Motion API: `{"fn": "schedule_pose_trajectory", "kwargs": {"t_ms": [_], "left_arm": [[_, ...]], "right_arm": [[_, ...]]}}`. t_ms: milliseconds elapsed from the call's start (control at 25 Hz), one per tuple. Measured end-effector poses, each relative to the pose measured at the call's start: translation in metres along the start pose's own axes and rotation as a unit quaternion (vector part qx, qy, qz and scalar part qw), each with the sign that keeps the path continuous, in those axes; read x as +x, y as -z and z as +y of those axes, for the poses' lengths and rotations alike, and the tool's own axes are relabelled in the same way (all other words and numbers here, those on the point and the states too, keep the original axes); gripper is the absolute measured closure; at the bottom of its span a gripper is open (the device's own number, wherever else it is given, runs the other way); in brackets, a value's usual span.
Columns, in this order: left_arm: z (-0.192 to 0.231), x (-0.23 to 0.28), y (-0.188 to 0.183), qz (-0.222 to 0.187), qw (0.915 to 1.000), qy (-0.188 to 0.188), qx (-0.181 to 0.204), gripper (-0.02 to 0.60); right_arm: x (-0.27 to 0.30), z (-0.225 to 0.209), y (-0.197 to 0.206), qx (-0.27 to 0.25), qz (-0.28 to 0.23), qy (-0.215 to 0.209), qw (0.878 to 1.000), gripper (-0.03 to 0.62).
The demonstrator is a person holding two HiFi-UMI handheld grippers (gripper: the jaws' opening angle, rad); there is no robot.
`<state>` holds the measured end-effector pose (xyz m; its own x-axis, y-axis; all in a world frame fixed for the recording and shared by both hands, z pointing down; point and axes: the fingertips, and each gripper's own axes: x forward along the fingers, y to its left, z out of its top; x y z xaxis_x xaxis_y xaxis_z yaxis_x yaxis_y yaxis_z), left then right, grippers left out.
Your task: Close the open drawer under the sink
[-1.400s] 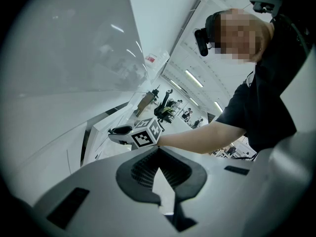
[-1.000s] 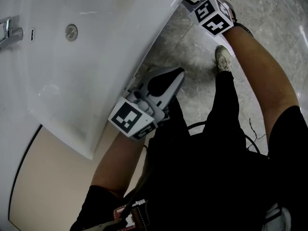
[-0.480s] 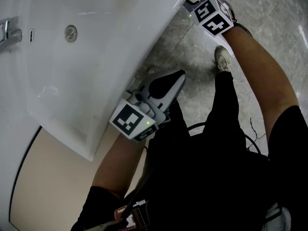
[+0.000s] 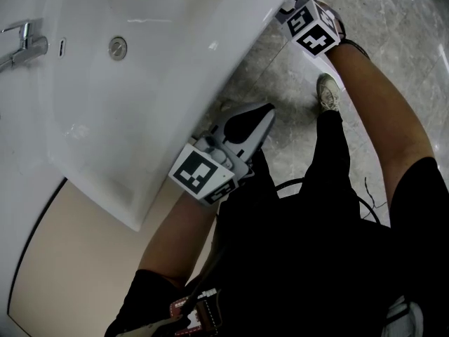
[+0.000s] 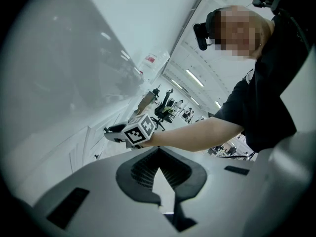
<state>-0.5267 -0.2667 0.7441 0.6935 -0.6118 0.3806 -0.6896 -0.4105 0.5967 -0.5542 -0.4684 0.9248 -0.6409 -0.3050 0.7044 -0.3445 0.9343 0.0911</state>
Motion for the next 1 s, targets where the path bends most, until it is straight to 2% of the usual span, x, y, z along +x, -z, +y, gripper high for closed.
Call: {"fn": "schedule_pose_trajectory", "kwargs": {"t_ms": [120,280,440,560,720,800,1000], "left_arm": [[-0.004,-0.012,-0.023,-0.019,0.9998,-0.007,0.008,0.581],[-0.021,-0.034,-0.059,-0.042,0.999,-0.01,0.014,0.581],[-0.035,-0.075,-0.105,-0.083,0.9961,-0.024,0.02,0.581],[-0.039,-0.113,-0.138,-0.121,0.9909,-0.048,0.036,0.581],[-0.043,-0.177,-0.172,-0.162,0.982,-0.09,0.037,0.581],[-0.04,-0.212,-0.191,-0.198,0.9724,-0.116,0.042,0.581],[-0.043,-0.309,-0.216,-0.265,0.9453,-0.183,0.05,0.581]], "right_arm": [[-0.014,0.007,0.012,0.006,0.032,-0.001,0.999,0.455],[-0.062,0.026,0.029,0.047,0.054,-0.016,0.997,0.456],[-0.122,0.058,0.013,0.074,0.048,-0.057,0.994,0.461],[-0.162,0.075,-0.028,0.089,0.011,-0.09,0.992,0.474],[-0.211,0.103,-0.098,0.099,-0.036,-0.133,0.985,0.529],[-0.223,0.106,-0.14,0.084,-0.059,-0.148,0.984,0.562],[-0.255,0.129,-0.244,0.031,-0.109,-0.177,0.978,0.591]]}}
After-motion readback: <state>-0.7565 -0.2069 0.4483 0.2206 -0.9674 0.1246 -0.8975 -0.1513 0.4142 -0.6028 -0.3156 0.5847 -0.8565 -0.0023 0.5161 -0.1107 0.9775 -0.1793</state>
